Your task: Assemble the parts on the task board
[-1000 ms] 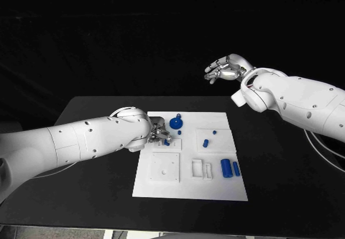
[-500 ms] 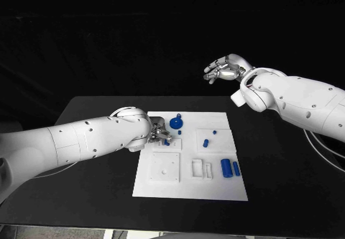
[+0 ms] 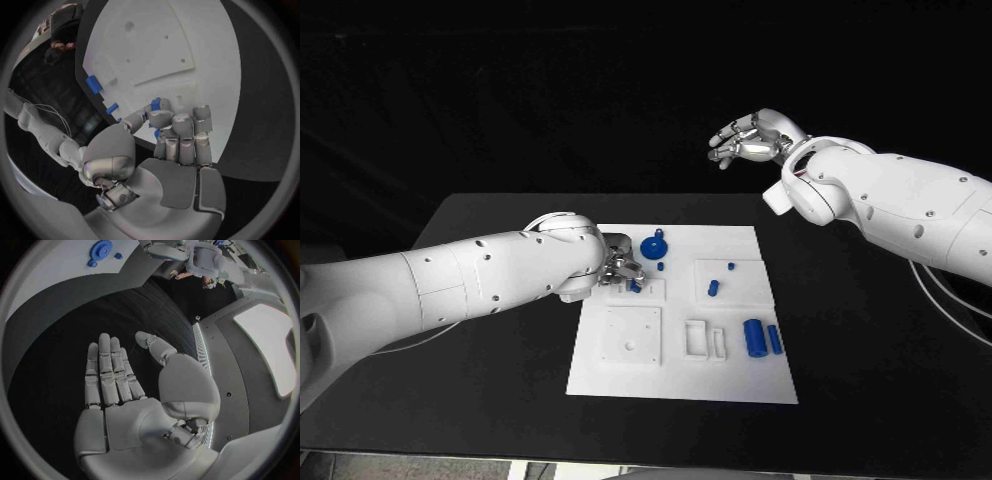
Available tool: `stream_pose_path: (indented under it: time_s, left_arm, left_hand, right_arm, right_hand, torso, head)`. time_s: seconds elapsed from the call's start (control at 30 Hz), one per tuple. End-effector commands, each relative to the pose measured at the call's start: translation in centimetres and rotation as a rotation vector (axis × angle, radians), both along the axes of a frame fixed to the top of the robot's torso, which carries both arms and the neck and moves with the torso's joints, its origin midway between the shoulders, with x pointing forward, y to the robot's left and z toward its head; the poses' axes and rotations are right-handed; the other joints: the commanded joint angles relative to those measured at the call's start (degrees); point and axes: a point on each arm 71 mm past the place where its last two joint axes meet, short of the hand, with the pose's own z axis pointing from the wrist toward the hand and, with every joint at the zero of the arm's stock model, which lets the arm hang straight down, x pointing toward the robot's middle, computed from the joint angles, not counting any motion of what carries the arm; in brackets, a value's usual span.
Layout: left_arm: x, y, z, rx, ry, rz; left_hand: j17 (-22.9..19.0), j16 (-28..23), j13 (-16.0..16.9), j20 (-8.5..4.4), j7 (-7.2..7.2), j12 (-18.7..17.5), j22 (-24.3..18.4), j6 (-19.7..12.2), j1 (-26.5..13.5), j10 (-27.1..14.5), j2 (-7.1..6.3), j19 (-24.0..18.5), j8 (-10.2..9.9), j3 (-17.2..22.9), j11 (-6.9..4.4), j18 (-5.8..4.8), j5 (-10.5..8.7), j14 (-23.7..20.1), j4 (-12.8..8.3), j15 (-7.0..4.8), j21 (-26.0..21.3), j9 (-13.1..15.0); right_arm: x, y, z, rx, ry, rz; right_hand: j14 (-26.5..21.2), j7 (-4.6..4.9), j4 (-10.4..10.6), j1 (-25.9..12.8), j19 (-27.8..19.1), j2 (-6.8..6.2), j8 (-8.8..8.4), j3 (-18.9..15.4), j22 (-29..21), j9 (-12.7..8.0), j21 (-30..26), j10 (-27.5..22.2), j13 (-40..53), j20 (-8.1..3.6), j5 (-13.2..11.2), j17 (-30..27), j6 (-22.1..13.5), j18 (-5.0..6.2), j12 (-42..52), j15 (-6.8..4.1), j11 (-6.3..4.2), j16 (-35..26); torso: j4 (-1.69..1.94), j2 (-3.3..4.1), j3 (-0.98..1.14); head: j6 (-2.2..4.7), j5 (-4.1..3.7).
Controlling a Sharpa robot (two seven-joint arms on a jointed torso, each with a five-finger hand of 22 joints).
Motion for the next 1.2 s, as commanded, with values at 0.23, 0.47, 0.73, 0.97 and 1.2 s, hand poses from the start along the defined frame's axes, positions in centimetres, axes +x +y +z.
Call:
stream_pose_path:
  time_s: [0.23, 0.47, 0.73, 0.97, 1.2]
  left_arm:
    - [-0.36, -0.31, -0.61, 0.046, 0.064, -0.036]
    - [-0.49, -0.53, -0.65, 0.024, 0.101, -0.034]
    - [-0.19, -0.39, -0.5, 0.008, 0.093, -0.011]
    - [-0.04, -0.39, -0.47, 0.007, 0.089, -0.007]
    - [0.1, -0.45, -0.45, 0.01, 0.087, -0.004]
  left_hand:
    - [0.0, -0.1, -0.3, -4.85, -5.38, 0.2, 1.1, 8.2, 2.8, -1.7, 1.17, -0.4, 0.0, 0.1, -1.32, 1.1, 0.29, -0.3, 0.0, -0.01, 0.2, 0.1]
    - [0.2, 0.3, -0.4, -4.69, -5.48, 0.9, 1.1, 8.5, 1.6, -1.8, 2.76, -0.6, 0.3, -0.7, -1.39, 1.01, 5.5, -0.2, -0.6, 0.14, 0.4, 0.3]
    - [0.3, 0.3, -0.5, -4.61, -5.46, 1.3, 1.1, 8.6, -0.6, -1.8, 3.17, -0.7, 0.4, -1.3, -1.27, 0.97, 6.15, -0.3, -0.3, 0.17, 0.3, 0.4]
    - [0.3, 0.3, -0.7, -4.69, -5.51, 1.6, 1.0, 8.6, -3.4, -2.0, 3.09, -0.7, 0.5, -1.5, -1.31, 1.09, 1.82, -0.3, 2.0, 0.05, 0.2, 0.3]
    - [0.3, 0.3, -0.7, -4.74, -5.53, 1.7, 1.1, 8.6, -3.9, -2.0, 2.64, -0.7, 0.5, -1.4, -1.33, 1.14, 1.29, -0.3, 2.3, -0.01, 0.3, 0.3]
  right_arm:
    - [-0.06, 0.29, -0.03, -0.006, 0.001, 0.018]
    - [-0.07, 0.28, -0.06, -0.006, 0.002, 0.017]
    - [-0.08, 0.28, -0.06, -0.006, 0.003, 0.018]
    - [-0.06, 0.26, -0.1, -0.008, 0.008, 0.018]
    - [-0.05, 0.37, -0.14, -0.008, 0.012, 0.022]
  right_hand:
    - [-0.5, 0.19, -0.2, 0.7, -0.6, -0.14, 0.13, 0.0, 0.1, -0.1, -0.3, 0.3, -0.1, 0.04, 0.2, 0.1, -0.5, -0.47, -0.3, -0.01, 0.14, -0.3]
    - [-0.6, 0.2, -0.2, 0.7, -0.6, -0.13, 0.13, 0.0, 0.1, -0.1, -0.3, 0.3, -0.1, 0.05, 0.3, 0.1, -0.6, -0.47, -0.3, 0.0, 0.14, -0.4]
    - [-0.6, 0.2, -0.2, 0.7, -0.7, -0.13, 0.14, 0.0, 0.2, -0.1, -0.4, 0.3, -0.1, 0.06, 0.3, 0.1, -0.6, -0.48, -0.3, 0.02, 0.15, -0.4]
    - [-0.6, 0.22, -0.1, 0.6, -0.7, -0.13, 0.14, 0.0, 0.2, -0.2, -0.4, 0.3, -0.1, 0.1, 0.4, 0.1, -0.6, -0.49, -0.4, 0.06, 0.17, -0.4]
    - [-0.8, 0.24, 0.0, 0.5, -0.8, -0.16, 0.13, -0.1, 0.3, -0.2, -0.6, 0.3, -0.2, 0.14, 0.8, 0.1, -0.6, -0.51, -0.6, 0.14, 0.2, -0.6]
  torso:
    - [-0.07, 0.05, 0.01]
    - [-0.05, 0.0, 0.01]
    - [0.04, 0.01, 0.06]
    - [0.03, 0.04, -0.01]
    - [0.02, 0.02, 0.01]
  head:
    - [0.04, -0.03]
    - [0.01, -0.11]
    - [0.1, -0.15]
    - [0.2, -0.14]
    - [0.16, -0.13]
